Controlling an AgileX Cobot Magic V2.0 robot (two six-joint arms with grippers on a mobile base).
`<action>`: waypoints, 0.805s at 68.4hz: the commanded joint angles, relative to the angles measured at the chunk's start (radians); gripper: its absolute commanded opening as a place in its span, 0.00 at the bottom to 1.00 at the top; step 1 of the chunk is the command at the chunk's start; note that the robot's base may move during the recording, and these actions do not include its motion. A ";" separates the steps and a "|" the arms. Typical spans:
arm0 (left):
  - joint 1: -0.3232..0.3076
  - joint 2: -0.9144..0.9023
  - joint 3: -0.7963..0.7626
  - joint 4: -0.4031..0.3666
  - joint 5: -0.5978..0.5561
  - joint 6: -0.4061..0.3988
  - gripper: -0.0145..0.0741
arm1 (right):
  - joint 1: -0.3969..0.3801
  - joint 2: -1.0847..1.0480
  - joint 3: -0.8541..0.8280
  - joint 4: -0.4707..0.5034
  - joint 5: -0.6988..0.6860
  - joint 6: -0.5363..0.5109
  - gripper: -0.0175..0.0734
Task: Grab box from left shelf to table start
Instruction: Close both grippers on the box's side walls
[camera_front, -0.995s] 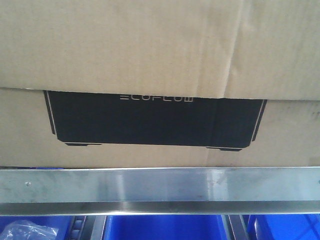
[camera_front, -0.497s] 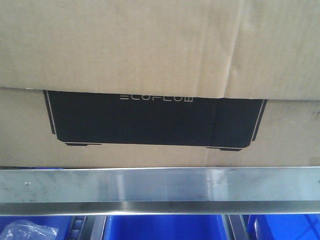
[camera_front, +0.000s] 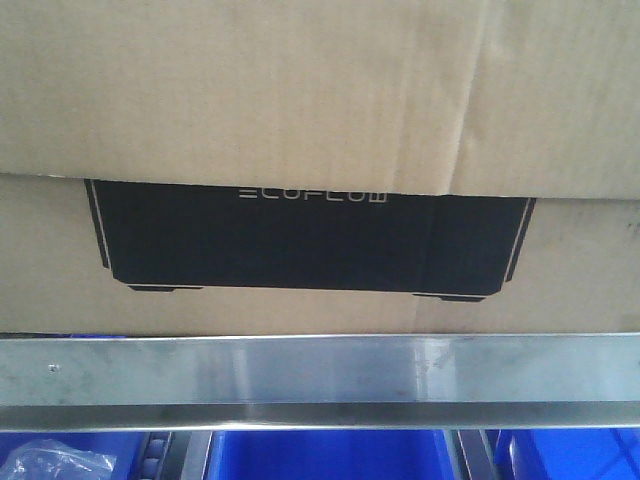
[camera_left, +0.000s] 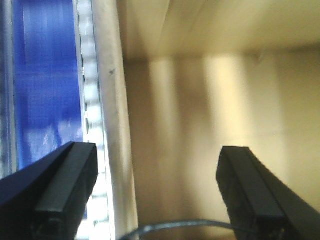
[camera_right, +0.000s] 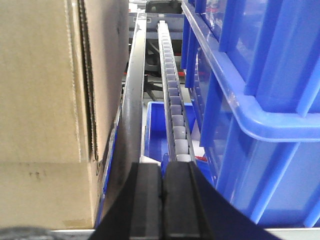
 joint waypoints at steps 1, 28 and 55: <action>-0.008 -0.001 -0.066 0.029 0.017 -0.015 0.62 | -0.004 -0.008 0.001 -0.003 -0.109 -0.004 0.25; -0.008 0.042 -0.084 0.036 0.052 -0.017 0.62 | -0.004 -0.006 -0.201 0.079 -0.031 -0.003 0.30; -0.008 0.069 -0.084 0.036 0.062 -0.017 0.62 | -0.004 0.208 -0.562 0.079 0.324 -0.005 0.85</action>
